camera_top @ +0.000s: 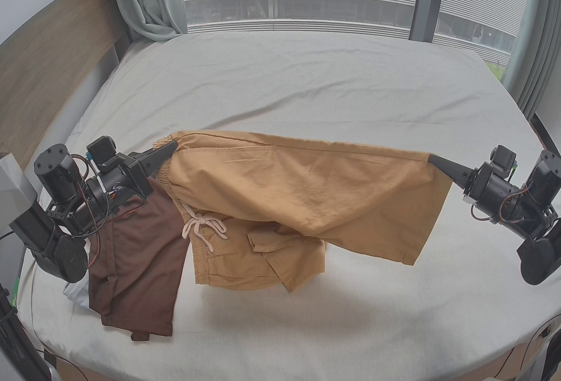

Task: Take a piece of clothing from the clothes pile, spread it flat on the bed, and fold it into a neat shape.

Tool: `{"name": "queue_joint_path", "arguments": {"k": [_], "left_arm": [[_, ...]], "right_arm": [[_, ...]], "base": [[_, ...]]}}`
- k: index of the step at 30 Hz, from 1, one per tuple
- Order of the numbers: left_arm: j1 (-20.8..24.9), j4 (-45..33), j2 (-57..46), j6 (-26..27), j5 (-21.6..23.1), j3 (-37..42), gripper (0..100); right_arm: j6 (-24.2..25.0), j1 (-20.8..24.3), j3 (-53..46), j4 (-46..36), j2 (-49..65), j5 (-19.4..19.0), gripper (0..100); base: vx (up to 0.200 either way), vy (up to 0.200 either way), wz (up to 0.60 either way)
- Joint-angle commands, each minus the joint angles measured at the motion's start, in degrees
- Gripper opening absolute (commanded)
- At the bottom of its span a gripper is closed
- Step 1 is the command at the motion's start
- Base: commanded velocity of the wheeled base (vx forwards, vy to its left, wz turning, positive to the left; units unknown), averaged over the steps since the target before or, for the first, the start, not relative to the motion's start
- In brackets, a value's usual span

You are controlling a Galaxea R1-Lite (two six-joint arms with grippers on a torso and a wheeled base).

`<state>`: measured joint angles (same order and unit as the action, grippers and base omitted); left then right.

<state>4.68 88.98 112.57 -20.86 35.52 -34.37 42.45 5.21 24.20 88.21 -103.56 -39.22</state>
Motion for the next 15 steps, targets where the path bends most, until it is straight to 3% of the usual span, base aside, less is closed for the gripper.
{"name": "queue_joint_path", "arguments": {"k": [1,15], "left_arm": [[-0.2,0.1,0.3,0.0,-0.1,0.2,0],[-2.0,0.1,1.3,0.0,0.0,0.0,0]], "right_arm": [[0.0,-1.3,0.9,0.0,-1.0,0.0,0],[-0.1,-2.6,2.2,0.1,-2.5,0.1,0]], "base": [[0.0,0.0,0.0],[0.0,0.0,0.0]]}}
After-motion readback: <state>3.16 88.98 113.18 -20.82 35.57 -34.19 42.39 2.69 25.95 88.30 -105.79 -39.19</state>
